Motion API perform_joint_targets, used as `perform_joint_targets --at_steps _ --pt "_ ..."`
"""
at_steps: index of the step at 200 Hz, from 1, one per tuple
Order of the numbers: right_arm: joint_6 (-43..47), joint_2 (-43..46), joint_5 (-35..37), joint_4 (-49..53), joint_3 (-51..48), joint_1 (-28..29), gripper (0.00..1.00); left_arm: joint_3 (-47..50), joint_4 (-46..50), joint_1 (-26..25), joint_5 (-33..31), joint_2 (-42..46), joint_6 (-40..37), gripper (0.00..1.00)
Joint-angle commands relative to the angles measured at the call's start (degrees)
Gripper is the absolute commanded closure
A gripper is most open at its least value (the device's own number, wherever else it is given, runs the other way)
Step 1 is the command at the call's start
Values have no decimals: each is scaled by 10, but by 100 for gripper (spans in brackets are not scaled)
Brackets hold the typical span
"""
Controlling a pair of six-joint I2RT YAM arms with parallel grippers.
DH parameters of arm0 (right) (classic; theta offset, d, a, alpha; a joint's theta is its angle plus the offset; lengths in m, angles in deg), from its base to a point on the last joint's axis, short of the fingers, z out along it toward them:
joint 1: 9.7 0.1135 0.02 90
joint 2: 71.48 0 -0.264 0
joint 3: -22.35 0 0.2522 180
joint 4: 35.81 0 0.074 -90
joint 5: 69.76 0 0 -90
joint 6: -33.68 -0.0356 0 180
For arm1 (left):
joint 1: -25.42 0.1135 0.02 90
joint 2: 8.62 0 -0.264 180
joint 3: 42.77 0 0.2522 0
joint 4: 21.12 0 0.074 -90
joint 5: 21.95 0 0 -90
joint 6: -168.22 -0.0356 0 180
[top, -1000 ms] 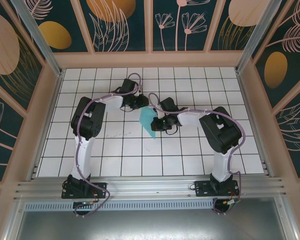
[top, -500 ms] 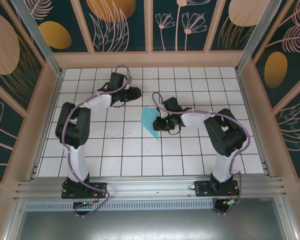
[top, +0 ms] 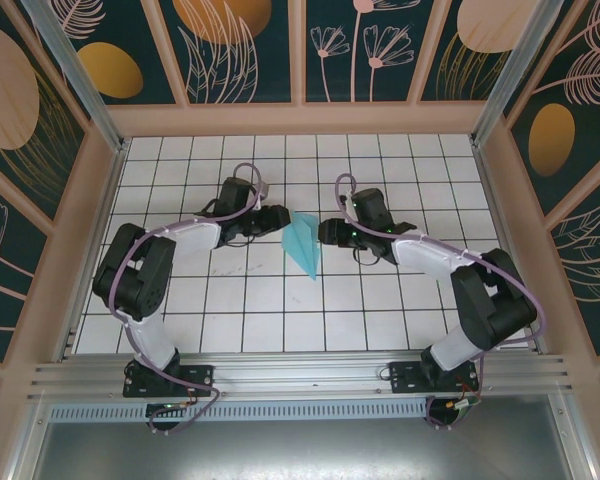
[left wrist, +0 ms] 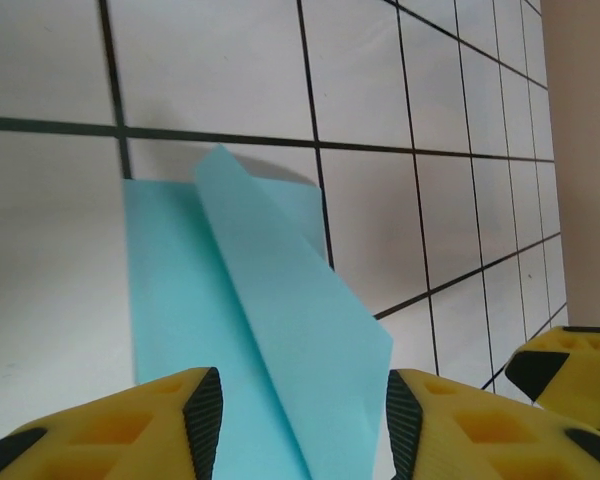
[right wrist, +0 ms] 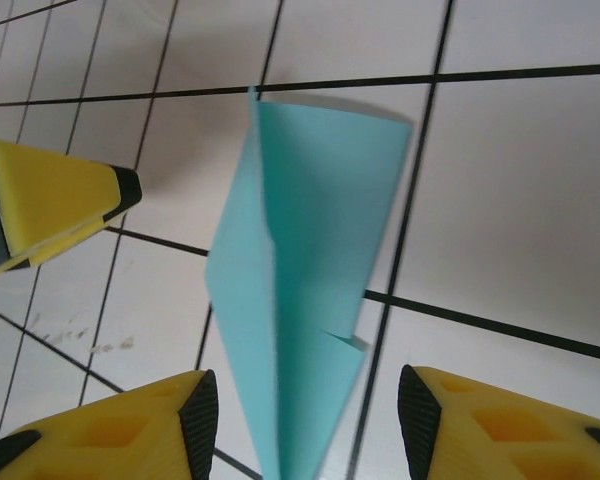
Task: Fold a paper plane with a square sheet of paper (fold left side to right side)
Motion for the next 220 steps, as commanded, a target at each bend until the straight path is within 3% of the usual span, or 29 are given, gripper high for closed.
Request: perform_joint_targets --at_steps 1,59,156,187,220 --pt "-14 27 18 -26 -19 -4 47 -15 -39 -9 16 -36 22 51" --pt "-14 62 27 -27 -44 -24 47 -70 -13 -22 8 -107 25 57" --pt "-19 97 -12 -40 -77 -64 45 -140 0 -38 36 -169 25 57" --pt "-37 103 -100 -90 -97 -92 40 -136 -21 -38 28 -145 22 78" --pt "-67 105 -193 -165 -112 -111 18 -136 -14 -37 -1 -80 -7 90"
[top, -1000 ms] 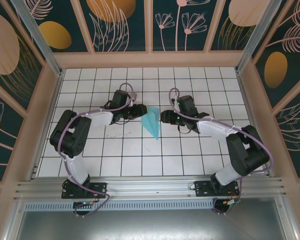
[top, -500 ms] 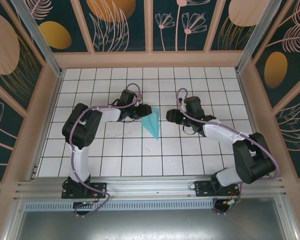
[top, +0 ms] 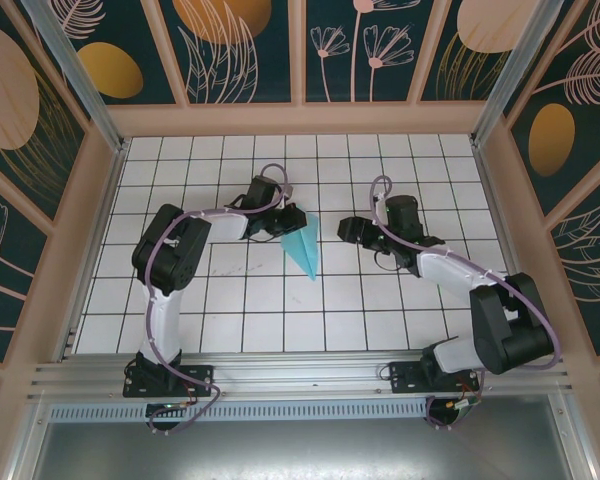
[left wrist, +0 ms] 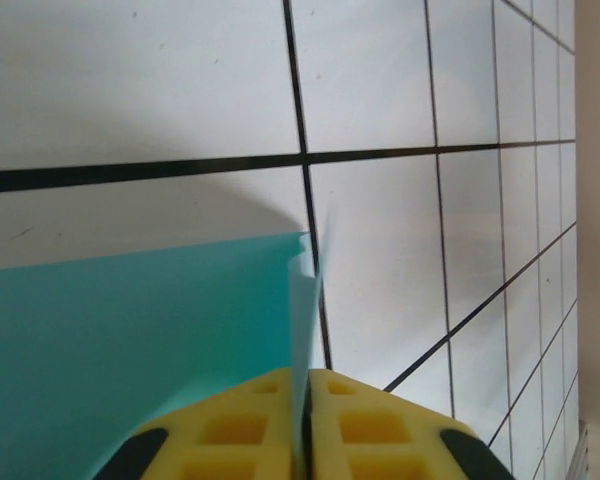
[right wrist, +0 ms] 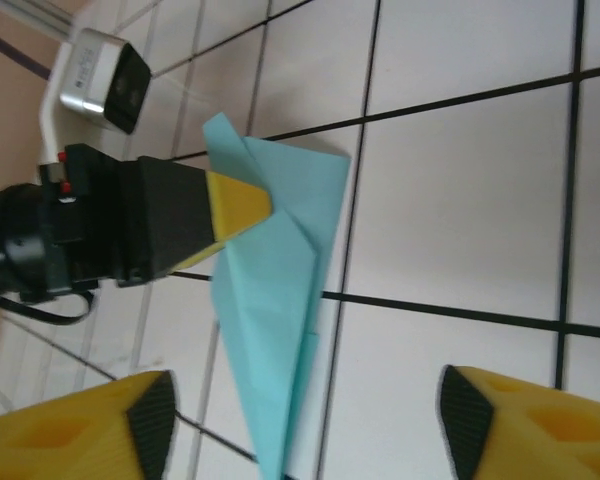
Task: Fold a paper plane with a square sheet of paper (fold left side to right side)
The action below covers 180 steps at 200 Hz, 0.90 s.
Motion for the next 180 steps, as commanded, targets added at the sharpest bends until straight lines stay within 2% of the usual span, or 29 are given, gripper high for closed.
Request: perform_joint_targets --at_steps 1,15,38,99,154,180 --pt "-25 18 -94 -83 -12 -11 17 -10 -8 -1 -20 68 -26 90" --pt "-32 15 -119 -104 -11 -15 9 -8 -10 3 -26 102 -33 90" --pt "-50 4 -170 -157 -7 -19 4 -5 -24 12 -28 160 -35 91" --pt "-170 -16 -306 -427 6 -22 1 -13 -104 22 20 266 -15 89" --pt "-220 -57 -337 -473 49 -7 1 0 -222 23 91 290 64 89" --pt "-231 -68 -347 -488 72 3 1 3 -228 22 100 292 71 89"
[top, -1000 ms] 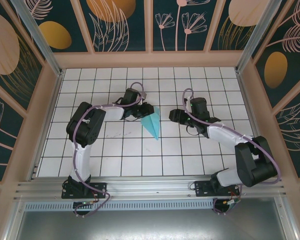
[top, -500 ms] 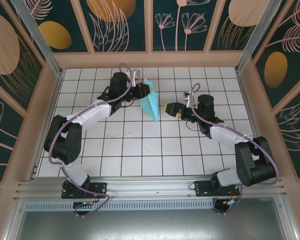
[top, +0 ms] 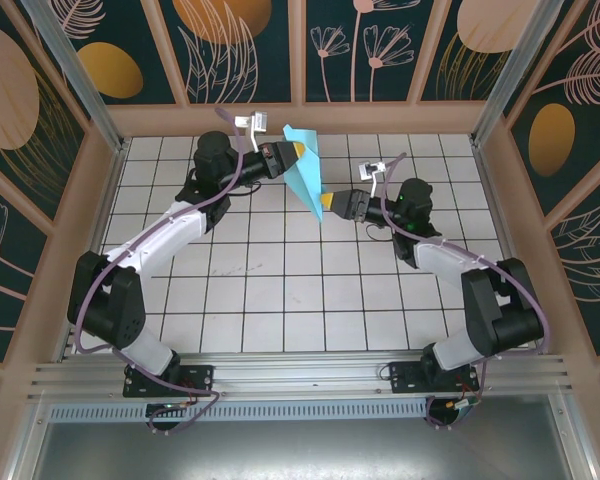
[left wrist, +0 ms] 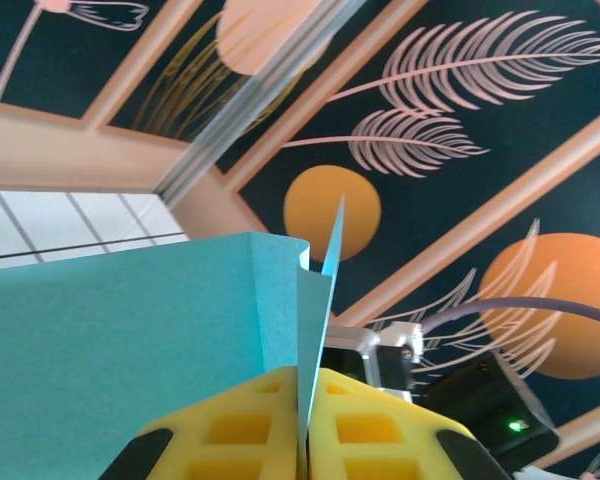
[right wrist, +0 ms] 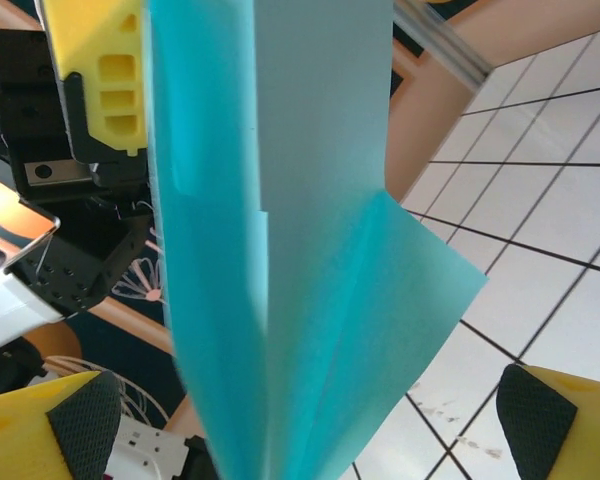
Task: Fold a paper plane with a square sheet of paper (fold left side to right side)
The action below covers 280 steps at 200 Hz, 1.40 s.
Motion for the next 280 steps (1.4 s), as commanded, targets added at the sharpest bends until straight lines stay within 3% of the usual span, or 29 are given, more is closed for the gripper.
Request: perform_joint_targets --at_steps 1,24,82,107,159,174,194,211,228,255,280 --pt "-22 -9 -32 -65 33 12 1 6 -53 0 33 17 27 89" --pt "-43 -21 -41 -86 51 16 5 12 -59 0 40 16 34 89" --pt "-58 -30 -44 -86 80 17 35 23 -66 0 42 11 43 88" --pt "-41 -26 -38 -58 85 17 50 30 -67 1 40 10 44 88" --pt "0 -21 -29 11 102 20 68 32 -67 0 43 6 47 84" --pt "15 -18 -25 33 105 21 72 32 -64 0 44 6 44 79" --pt "38 -10 -16 67 107 21 80 29 -33 0 30 15 19 64" --pt "66 1 -7 109 111 21 85 23 30 1 -9 33 -31 60" --pt "119 15 13 188 120 21 88 14 115 1 -72 61 -92 46" --pt "248 41 120 395 159 27 91 19 221 2 -201 125 -173 35" --pt "363 42 362 612 226 79 92 72 241 2 -313 205 -203 31"
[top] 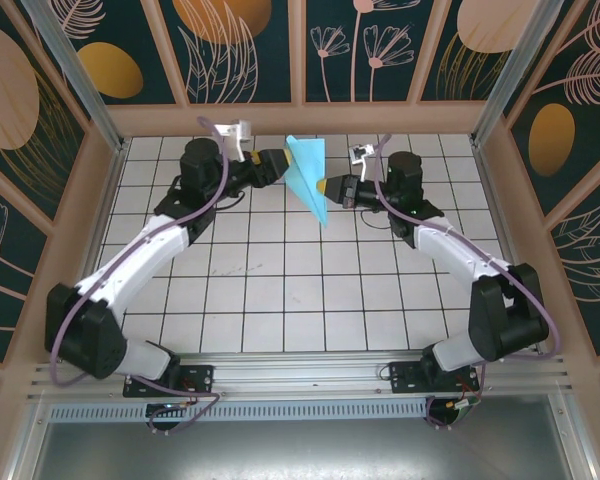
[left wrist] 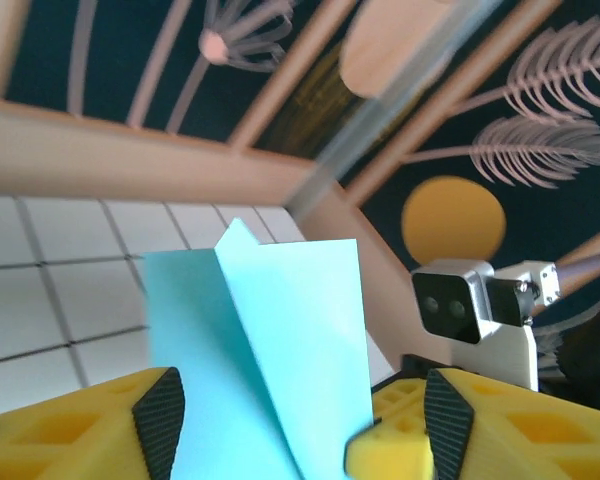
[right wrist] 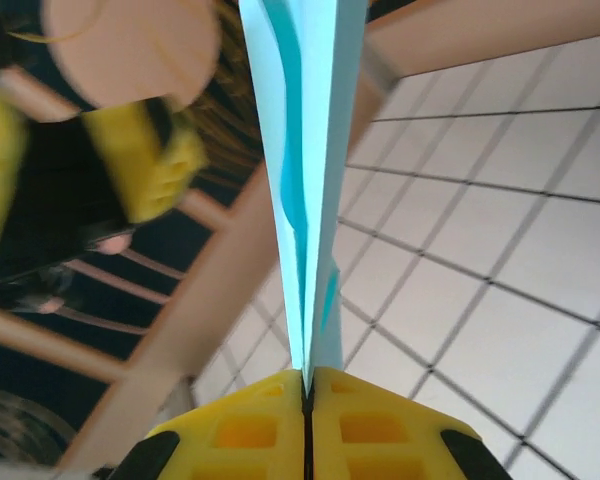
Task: Fold a paper plane with a square sheet of paper (fold left side to right side)
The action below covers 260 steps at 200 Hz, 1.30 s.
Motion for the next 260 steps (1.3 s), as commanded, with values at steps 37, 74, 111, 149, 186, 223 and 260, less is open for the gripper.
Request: perform_joint_targets --at_steps 37,74,111,149,186,223,260 --pt "196 -65 595 442 164 155 93 126 42 2 -220 169 -68 30" --pt "182 -183 793 557 241 222 95 169 51 2 -256 216 -64 30" --pt "162 -291 878 628 302 254 95 170 54 2 -256 219 -66 30" --pt "150 -383 892 663 339 270 94 174 50 2 -250 209 -62 30" --pt "151 -439 871 686 358 287 92 177 48 2 -246 204 -54 30" --pt "157 -438 779 662 348 295 78 183 46 2 -235 192 -37 30" --pt "143 -374 673 609 316 279 64 200 42 1 -212 171 5 30"
